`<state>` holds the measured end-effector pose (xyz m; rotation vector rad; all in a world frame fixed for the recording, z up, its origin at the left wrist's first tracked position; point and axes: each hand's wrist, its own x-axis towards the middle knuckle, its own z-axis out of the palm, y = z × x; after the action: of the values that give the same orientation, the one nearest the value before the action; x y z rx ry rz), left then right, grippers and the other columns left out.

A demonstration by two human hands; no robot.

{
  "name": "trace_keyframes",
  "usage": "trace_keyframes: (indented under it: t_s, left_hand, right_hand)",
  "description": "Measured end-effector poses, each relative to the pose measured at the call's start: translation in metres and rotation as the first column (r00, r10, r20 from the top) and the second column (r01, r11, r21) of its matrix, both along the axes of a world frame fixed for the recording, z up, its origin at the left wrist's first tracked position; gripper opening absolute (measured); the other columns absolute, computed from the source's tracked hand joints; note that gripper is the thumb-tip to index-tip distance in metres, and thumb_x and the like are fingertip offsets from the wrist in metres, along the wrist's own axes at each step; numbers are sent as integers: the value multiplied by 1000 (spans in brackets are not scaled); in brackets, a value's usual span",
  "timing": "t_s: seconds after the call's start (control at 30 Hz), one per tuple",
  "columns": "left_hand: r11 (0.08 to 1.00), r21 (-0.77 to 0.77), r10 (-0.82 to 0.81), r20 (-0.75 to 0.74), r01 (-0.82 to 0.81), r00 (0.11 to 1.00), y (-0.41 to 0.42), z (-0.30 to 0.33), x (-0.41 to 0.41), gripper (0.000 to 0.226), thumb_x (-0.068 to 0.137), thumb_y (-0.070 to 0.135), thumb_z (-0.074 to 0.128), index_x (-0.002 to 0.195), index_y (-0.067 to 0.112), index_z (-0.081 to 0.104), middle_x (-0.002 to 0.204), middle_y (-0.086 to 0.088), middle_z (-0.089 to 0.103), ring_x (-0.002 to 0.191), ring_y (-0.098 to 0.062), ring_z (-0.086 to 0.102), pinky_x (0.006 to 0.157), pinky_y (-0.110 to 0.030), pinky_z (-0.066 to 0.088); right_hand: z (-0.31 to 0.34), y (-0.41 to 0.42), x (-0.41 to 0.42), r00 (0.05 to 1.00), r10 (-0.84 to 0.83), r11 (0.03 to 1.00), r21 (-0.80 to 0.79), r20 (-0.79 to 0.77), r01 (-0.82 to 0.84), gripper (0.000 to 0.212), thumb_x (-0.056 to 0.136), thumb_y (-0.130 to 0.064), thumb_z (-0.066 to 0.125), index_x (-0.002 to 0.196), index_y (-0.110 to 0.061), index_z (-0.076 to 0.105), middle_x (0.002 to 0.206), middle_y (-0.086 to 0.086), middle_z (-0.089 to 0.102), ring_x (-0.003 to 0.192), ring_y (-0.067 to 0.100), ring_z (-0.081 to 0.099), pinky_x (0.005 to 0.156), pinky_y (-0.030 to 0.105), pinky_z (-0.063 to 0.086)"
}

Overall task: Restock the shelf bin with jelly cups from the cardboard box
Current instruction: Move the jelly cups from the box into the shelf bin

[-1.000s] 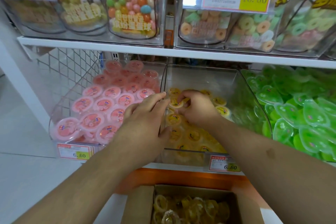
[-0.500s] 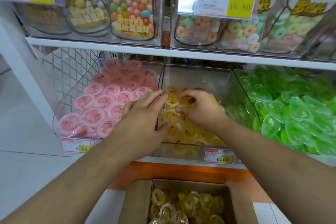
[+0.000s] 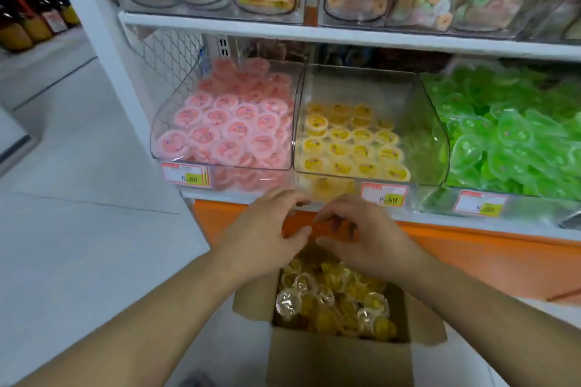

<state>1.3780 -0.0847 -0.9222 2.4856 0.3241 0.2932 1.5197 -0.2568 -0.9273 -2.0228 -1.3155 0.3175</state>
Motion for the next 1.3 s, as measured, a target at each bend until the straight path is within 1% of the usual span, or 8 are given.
trace_keyframes:
  t_s: [0.2, 0.33, 0.5, 0.7, 0.83, 0.93, 1.13, 1.3]
  left_hand:
    - [997, 28, -59, -310, 71, 949, -13, -86, -13, 44, 92, 38, 71, 134, 29, 63, 128, 11, 61, 120, -12, 56, 100, -25, 45]
    - [985, 126, -53, -431, 118, 901, -14, -136, -8, 50, 90, 40, 73, 139, 31, 63, 141, 13, 55, 136, -18, 41, 115, -34, 33]
    - [965, 240, 10, -443, 108, 896, -9, -175, -5, 37, 88, 49, 73, 124, 44, 71, 148, 27, 43, 135, -19, 29, 95, -28, 25]
    - [943, 309, 36, -463, 123, 886, -12, -186, 6, 20, 82, 43, 81, 100, 47, 74, 149, 30, 36, 130, -22, 30, 97, -30, 29]
    - [924, 350, 43, -494, 153, 868, -18, -186, 10, 32, 84, 31, 80, 114, 42, 73, 155, 23, 29, 132, -25, 25, 104, -33, 30]
    - [913, 347, 5, -537, 215, 843, -20, -183, 12, 24, 85, 32, 80, 107, 39, 76, 158, 17, 31, 136, -26, 22, 110, -40, 29]
    - [992, 122, 35, -468, 26, 883, -13, -174, 10, 17, 87, 45, 77, 80, 42, 62, 135, 28, 52, 134, -14, 34, 106, -31, 27]
    - [954, -222, 102, -391, -202, 915, -13, -122, 18, 18, 87, 44, 80, 83, 33, 66, 97, 14, 69, 92, -8, 65, 88, -43, 57]
  right_hand:
    - [-83, -23, 0, 994, -73, 874, -485, -78, 26, 35, 87, -35, 82, 118, -39, 69, 116, -17, 62, 105, 6, 60, 89, 19, 47]
    - [-118, -20, -5, 967, -156, 822, -570, -200, 15, 52, 88, -29, 81, 136, -37, 62, 133, -15, 61, 114, 7, 61, 97, 27, 55]
    - [-162, 4, -12, 971, -183, 771, -635, -152, 46, 57, 94, -32, 74, 147, -35, 53, 145, -5, 57, 130, 20, 56, 108, 35, 48]
    - [-190, 23, -13, 964, -246, 763, -634, -100, 128, 36, 94, -25, 65, 130, -27, 65, 128, 5, 69, 119, 29, 64, 99, 39, 54]
    - [-194, 23, -18, 945, -309, 771, -609, -106, 184, 22, 91, -17, 57, 106, -31, 63, 109, 5, 71, 103, 30, 67, 82, 39, 57]
    - [-186, 19, -17, 931, -332, 787, -588, -149, 186, 20, 90, -14, 58, 93, -34, 56, 107, 1, 69, 99, 26, 64, 80, 36, 56]
    - [-155, 5, 1, 846, -441, 797, -564, -299, 216, 15, 91, -8, 66, 88, -22, 65, 89, -1, 69, 82, 19, 67, 68, 34, 62]
    - [-97, -3, 13, 683, -468, 847, -505, -561, 165, 24, 92, 3, 67, 106, -15, 66, 108, 9, 66, 101, 32, 68, 76, 52, 65]
